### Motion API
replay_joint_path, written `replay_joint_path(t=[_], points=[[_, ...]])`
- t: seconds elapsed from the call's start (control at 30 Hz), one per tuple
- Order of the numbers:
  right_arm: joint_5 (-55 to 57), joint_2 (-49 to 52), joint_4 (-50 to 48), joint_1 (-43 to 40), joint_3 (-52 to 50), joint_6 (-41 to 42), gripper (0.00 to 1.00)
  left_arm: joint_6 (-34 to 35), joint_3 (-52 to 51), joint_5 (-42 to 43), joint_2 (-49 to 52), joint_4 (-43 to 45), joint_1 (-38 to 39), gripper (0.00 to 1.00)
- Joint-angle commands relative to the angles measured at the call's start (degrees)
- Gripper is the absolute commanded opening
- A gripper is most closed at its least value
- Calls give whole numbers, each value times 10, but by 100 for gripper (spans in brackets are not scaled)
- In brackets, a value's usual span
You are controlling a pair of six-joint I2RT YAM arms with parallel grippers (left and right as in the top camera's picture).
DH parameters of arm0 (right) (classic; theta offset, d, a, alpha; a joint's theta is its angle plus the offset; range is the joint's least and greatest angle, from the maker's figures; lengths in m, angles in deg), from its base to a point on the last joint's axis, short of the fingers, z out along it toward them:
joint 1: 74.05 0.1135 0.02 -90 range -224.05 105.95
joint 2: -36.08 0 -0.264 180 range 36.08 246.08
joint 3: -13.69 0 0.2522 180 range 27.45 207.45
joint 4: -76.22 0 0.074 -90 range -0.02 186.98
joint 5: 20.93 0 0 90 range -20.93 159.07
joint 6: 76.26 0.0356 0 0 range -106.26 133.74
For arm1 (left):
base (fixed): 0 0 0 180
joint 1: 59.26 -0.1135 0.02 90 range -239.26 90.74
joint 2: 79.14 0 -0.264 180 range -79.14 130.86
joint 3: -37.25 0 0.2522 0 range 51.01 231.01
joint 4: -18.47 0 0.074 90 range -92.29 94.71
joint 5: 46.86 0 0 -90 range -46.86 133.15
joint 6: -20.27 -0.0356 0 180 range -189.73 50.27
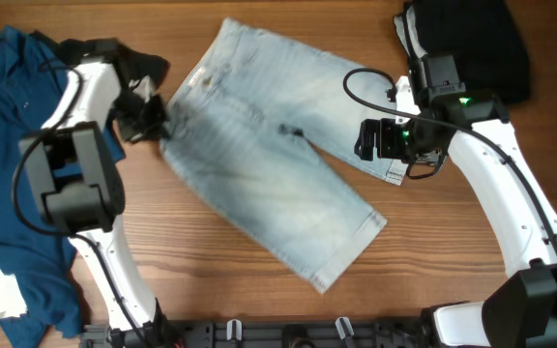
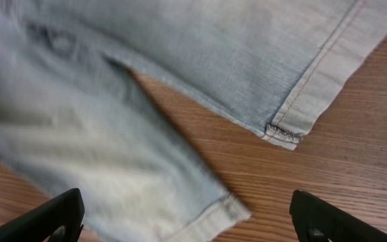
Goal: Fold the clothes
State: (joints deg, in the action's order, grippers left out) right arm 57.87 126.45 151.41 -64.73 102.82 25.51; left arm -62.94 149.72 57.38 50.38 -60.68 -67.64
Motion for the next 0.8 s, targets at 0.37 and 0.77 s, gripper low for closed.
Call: replay_joint_path(t=[0.37,0.77], points=[[-9,58,-33,2,-1,64,97,14,-129,-32,-28,-16,-36,4],[-8,25,42,93,-1,80,94,11,-132,-16,-243,21,-9,4]])
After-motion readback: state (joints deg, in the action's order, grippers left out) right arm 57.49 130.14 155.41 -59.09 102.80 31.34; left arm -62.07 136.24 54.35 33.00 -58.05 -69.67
